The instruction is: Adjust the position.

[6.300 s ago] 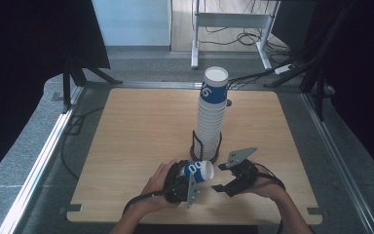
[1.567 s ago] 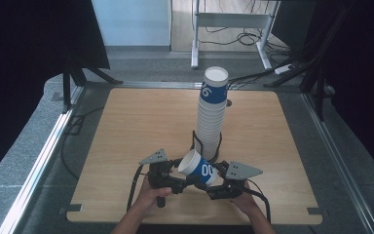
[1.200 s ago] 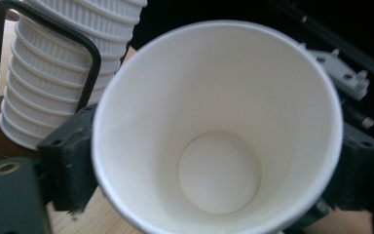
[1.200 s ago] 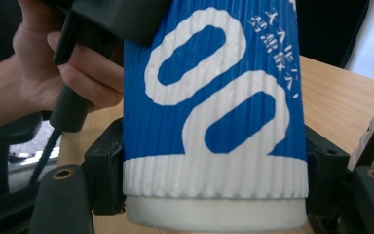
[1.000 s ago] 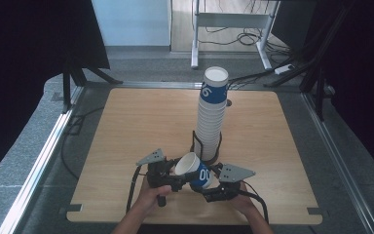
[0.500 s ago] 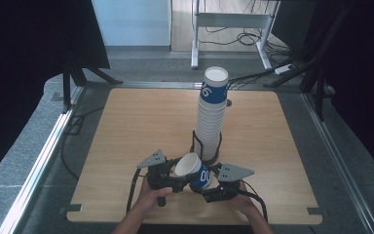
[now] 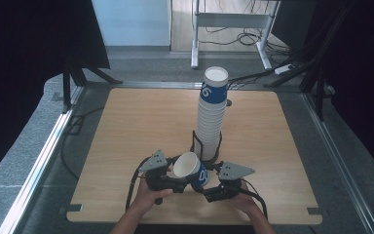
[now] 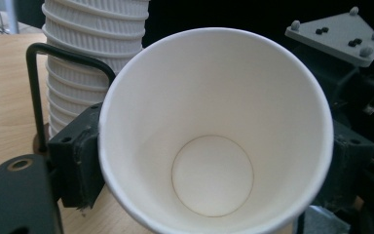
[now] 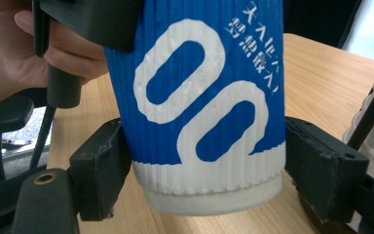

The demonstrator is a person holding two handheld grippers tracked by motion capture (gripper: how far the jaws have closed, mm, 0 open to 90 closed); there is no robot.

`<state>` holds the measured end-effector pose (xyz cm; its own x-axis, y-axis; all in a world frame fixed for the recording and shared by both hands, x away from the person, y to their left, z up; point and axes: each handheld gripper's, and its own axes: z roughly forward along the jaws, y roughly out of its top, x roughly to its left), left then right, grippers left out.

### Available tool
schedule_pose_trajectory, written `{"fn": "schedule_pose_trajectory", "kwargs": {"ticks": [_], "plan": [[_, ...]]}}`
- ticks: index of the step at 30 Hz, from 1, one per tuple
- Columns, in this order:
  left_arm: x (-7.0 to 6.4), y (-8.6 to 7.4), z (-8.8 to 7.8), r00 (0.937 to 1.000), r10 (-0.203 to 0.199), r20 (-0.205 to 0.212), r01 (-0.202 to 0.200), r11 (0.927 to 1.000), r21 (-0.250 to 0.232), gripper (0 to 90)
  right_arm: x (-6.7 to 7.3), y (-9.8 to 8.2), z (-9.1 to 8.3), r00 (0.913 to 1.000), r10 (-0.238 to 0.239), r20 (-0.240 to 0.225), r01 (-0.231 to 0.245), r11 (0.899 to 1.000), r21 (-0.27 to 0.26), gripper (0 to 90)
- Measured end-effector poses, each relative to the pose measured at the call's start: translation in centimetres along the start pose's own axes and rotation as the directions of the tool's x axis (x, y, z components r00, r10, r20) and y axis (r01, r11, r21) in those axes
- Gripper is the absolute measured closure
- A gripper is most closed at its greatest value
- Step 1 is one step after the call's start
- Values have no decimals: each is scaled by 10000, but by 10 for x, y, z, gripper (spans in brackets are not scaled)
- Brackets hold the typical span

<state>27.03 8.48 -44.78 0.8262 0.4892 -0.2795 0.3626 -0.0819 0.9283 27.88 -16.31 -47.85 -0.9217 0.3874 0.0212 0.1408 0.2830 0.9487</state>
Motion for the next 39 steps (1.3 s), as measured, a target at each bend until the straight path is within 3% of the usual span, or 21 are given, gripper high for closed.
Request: {"fn": "schedule_pose_trajectory", "kwargs": {"ticks": [11, 14, 17, 19, 20, 21, 23, 27, 29, 33, 37, 39], "plan": [[-4, 3, -3, 9936, 876, -710, -854, 9958, 335, 163, -3, 1, -7, 9999, 54, 130, -55, 10000, 46, 199], [-6, 4, -3, 9858, 1292, -1077, -1234, 9906, 585, 163, -3, 2, -10, 9999, 5, 159, -6, 10000, 31, 199], [-9, 4, -1, 9684, 1797, -1732, -1633, 9810, 1046, 163, -4, 2, -12, 10000, 71, 66, -72, 10000, 23, 199], [-9, 4, 0, 9656, 1905, -1771, -1718, 9783, 1155, 163, -4, 2, -12, 10000, 52, 22, -52, 9999, 93, 199], [-10, 3, 0, 9618, 2031, -1837, -1814, 9750, 1282, 164, -4, 2, -12, 10000, 43, -18, -42, 9998, 188, 199], [-12, 3, 2, 9515, 2344, -1990, -2061, 9665, 1528, 164, -4, 2, -11, 10000, 25, -27, -24, 9997, 229, 198], [-15, 3, 4, 9417, 2670, -2046, -2314, 9557, 1821, 163, -3, 2, -10, 10000, -29, -26, 30, 9995, 326, 196], [-19, 3, 7, 9298, 3002, -2130, -2535, 9418, 2209, 163, -1, 1, -7, 9999, -154, -20, 155, 9983, 569, 189], [-21, 2, 8, 9212, 3232, -2167, -2687, 9311, 2466, 163, 1, 0, -4, 9998, -201, -23, 202, 9972, 721, 176], [-23, 2, 10, 9152, 3483, -2026, -2854, 9152, 2845, 163, 4, -3, 3, 9996, -278, -15, 278, 9946, 1002, 164], [-25, 1, 12, 9125, 3623, -1898, -2950, 9044, 3082, 162, 7, -5, 9, 9993, -360, -60, 364, 9923, 1181, 161], [-26, 1, 14, 9088, 3755, -1820, -3039, 8945, 3280, 162, 9, -6, 12, 9991, -420, -99, 429, 9907, 1291, 161]]}}
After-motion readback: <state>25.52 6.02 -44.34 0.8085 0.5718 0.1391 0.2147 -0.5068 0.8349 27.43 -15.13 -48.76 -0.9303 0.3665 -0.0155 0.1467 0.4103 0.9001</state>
